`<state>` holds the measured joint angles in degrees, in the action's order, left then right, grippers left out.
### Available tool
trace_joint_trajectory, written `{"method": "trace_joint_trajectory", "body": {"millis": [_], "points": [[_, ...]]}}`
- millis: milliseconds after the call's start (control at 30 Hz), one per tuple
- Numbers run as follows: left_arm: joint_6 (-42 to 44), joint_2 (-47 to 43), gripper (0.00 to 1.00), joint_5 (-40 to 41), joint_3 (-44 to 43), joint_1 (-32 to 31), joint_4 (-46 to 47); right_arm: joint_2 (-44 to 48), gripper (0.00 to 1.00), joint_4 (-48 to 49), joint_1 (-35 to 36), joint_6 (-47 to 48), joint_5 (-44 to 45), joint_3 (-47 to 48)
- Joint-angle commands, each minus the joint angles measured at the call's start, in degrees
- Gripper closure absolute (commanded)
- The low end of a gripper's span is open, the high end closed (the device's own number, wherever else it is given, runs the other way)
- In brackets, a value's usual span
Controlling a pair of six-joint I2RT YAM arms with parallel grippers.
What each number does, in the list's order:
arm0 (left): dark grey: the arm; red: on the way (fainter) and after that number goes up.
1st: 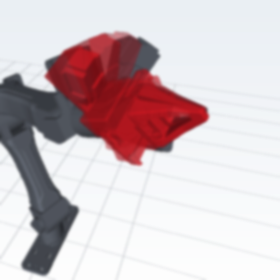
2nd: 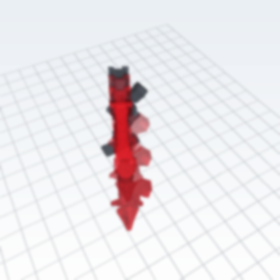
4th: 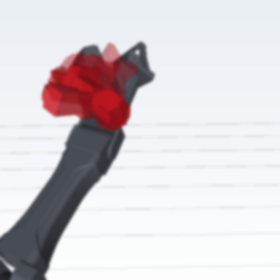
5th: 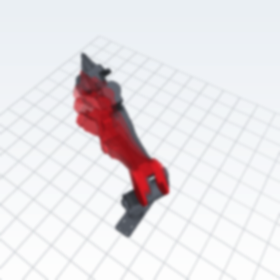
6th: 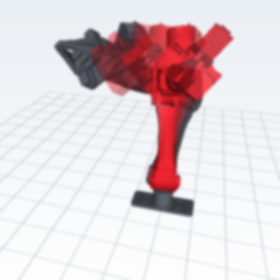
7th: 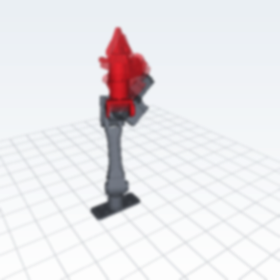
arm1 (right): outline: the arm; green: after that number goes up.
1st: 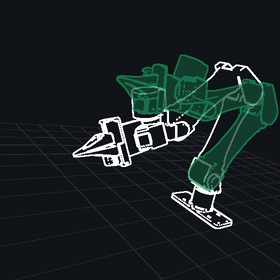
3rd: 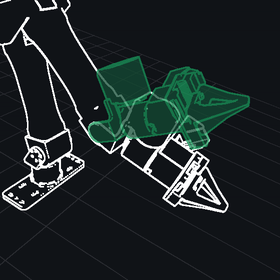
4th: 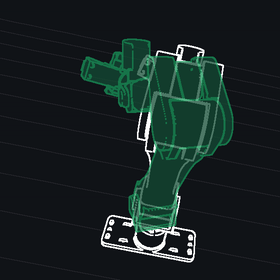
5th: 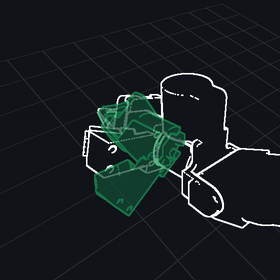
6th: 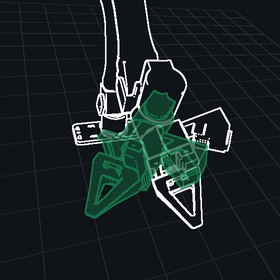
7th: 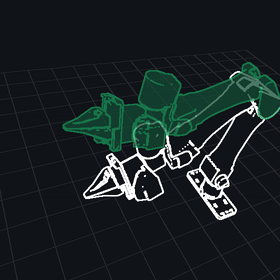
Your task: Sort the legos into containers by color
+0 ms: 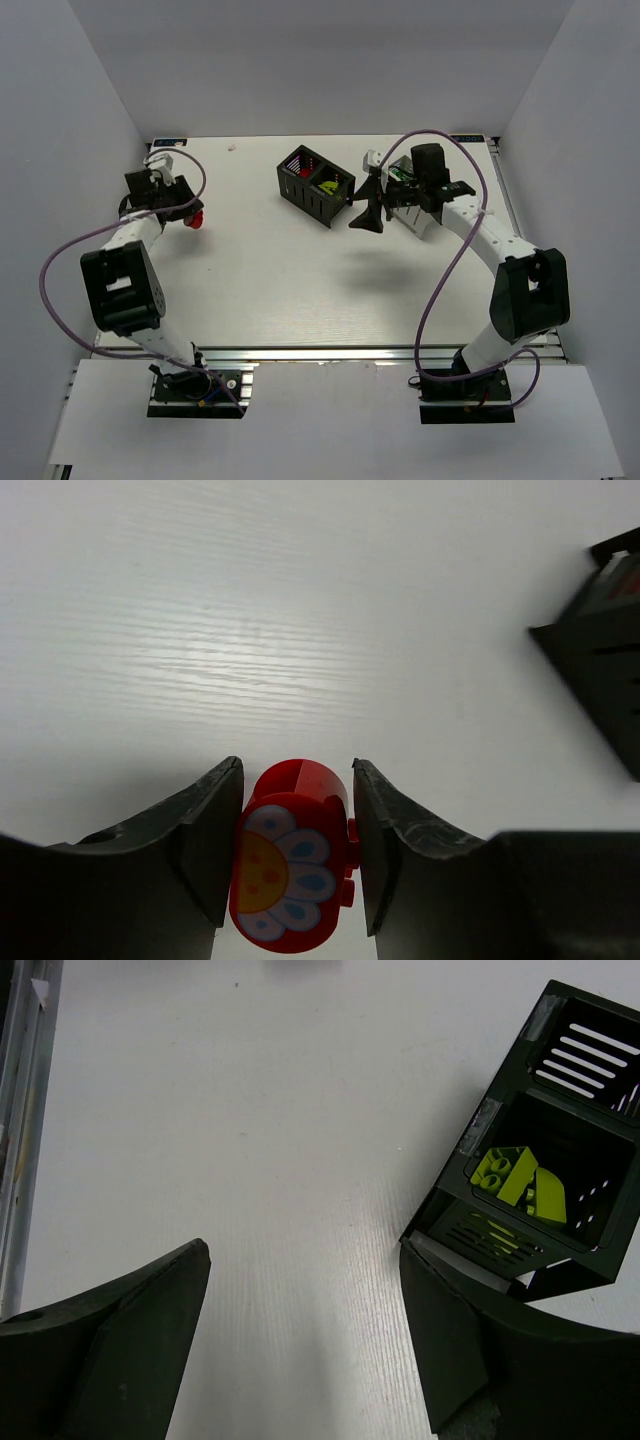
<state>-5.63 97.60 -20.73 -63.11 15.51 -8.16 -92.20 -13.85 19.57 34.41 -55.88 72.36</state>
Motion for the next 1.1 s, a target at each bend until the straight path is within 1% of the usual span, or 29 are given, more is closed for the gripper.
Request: {"method": "trace_joint_trajectory", "body": {"millis": [0,67,100,133,200,233,300,333,400,433,500,533,633,733,867,1000,1067], "points": [[-9.3,-7.1,0.85,-9.3,3.6,-2.7,7.7,2.8,0.20,3.6,0.2,-2.6,-0.9,-1.1],[-12.9,-9.2,0.85,-10.5,5.5,-4.7,12.7,3.0,0.24,4.7,0.2,-3.4,-1.1,-1.5],[-14.2,-10.7,0.85,-10.9,6.1,-6.7,14.0,3.1,0.27,4.9,0.2,-4.1,-1.2,-1.7],[-16.4,-11.4,0.85,-10.8,6.3,-7.8,15.1,3.1,0.32,5.0,0.2,-4.4,-1.2,-1.6],[-18.9,-12.6,0.86,-10.1,6.7,-10.6,18.5,3.1,0.38,5.0,0.2,-5.0,-0.6,-1.3],[-20.8,-12.7,0.85,-9.8,6.6,-11.5,19.5,3.2,0.44,5.0,0.1,-5.4,-0.4,-1.2],[-22.2,-12.4,0.85,-8.5,5.6,-14.2,21.3,3.4,0.49,4.3,0.2,-5.4,0.0,-1.0],[-23.2,-12.1,0.86,-8.2,5.0,-14.6,21.7,3.6,0.55,4.3,0.2,-5.3,0.0,-1.3],[-24.3,-11.6,0.86,-7.3,3.6,-17.9,23.1,4.5,0.63,4.3,0.2,-5.3,0.2,-1.8],[-25.2,-10.9,0.86,-7.0,3.1,-18.4,23.6,4.7,0.70,4.3,0.2,-5.4,0.2,-2.5],[-26.3,-10.2,0.86,-6.3,1.7,-19.6,24.9,5.7,0.79,4.5,0.2,-5.8,0.2,-3.3],[-26.9,-9.5,0.86,-5.7,1.1,-20.0,25.2,6.2,0.87,5.0,0.2,-6.0,0.2,-4.2],[-28.9,-8.1,0.86,-4.8,-1.1,-20.8,27.2,7.8,0.96,5.2,0.2,-6.6,0.6,-5.5],[-31.3,-5.6,0.86,-3.9,-3.5,-21.7,30.6,9.6,0.97,5.3,0.0,-6.6,1.5,-7.1],[-32.8,-0.8,0.87,-2.7,-8.1,-23.8,31.8,12.1,0.97,5.6,-0.4,-6.6,1.8,-9.2],[-33.9,6.3,0.87,-2.0,-12.6,-26.1,33.1,13.5,0.97,6.0,-1.3,-7.2,2.0,-11.3],[-35.7,8.5,0.88,-1.8,-14.9,-27.1,34.6,14.1,0.97,6.0,-1.6,-7.3,2.0,-11.7]]}}
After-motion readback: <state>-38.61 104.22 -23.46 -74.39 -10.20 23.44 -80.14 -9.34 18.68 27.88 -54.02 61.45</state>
